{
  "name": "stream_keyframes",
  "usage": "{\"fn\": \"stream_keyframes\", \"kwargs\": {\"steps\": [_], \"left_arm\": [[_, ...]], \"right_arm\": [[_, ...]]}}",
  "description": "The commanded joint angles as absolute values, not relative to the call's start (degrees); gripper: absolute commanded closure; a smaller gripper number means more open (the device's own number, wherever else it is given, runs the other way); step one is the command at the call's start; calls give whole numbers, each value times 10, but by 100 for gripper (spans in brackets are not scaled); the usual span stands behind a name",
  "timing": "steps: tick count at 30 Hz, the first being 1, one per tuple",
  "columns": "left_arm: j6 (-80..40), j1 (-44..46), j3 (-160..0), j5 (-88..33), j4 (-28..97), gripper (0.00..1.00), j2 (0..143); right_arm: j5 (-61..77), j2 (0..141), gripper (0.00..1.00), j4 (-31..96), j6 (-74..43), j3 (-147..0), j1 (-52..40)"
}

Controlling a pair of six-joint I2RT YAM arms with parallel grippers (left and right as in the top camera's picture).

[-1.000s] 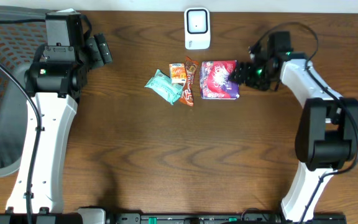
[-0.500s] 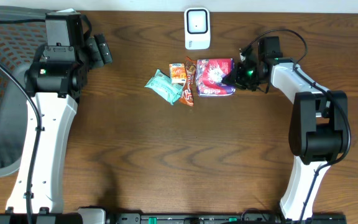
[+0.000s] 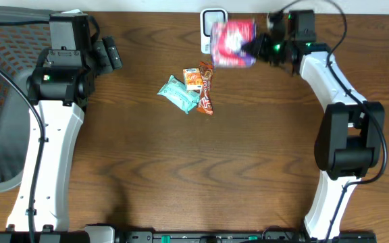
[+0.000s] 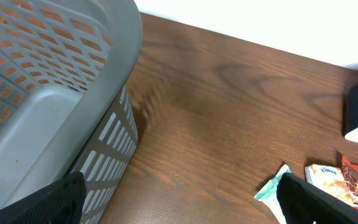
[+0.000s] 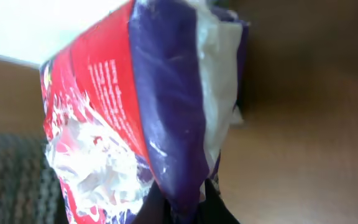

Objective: Scan the item barcode
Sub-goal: 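Lift the pack with the right gripper and pass it over the scanner, then carry the pack to the right side and release it on the table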

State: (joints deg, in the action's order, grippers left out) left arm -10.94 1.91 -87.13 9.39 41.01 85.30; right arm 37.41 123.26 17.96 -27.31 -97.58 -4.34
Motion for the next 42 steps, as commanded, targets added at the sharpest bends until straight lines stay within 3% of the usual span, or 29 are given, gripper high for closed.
{"fn": "stream_keyframes", "kwargs": {"steps": [1, 7, 12, 22, 36, 42], "left_arm": [[-117, 16, -872, 101, 411, 2, 857], [-117, 16, -872, 101, 411, 2, 857], [-117, 16, -872, 101, 411, 2, 857], [-117, 16, -872, 101, 411, 2, 857], [-117, 16, -872, 101, 411, 2, 857], [-117, 16, -872, 101, 411, 2, 857]], "right_arm": [[312, 1210, 99, 123, -358, -995, -58], [182, 1228, 99, 21, -415, -995, -109], [148, 1248, 93, -60, -422, -995, -146], [130, 1256, 99, -32, -415, -995, -141], [256, 1244, 99, -10, -420, -997, 34], [249, 1244, 99, 128, -408, -997, 143]]}}
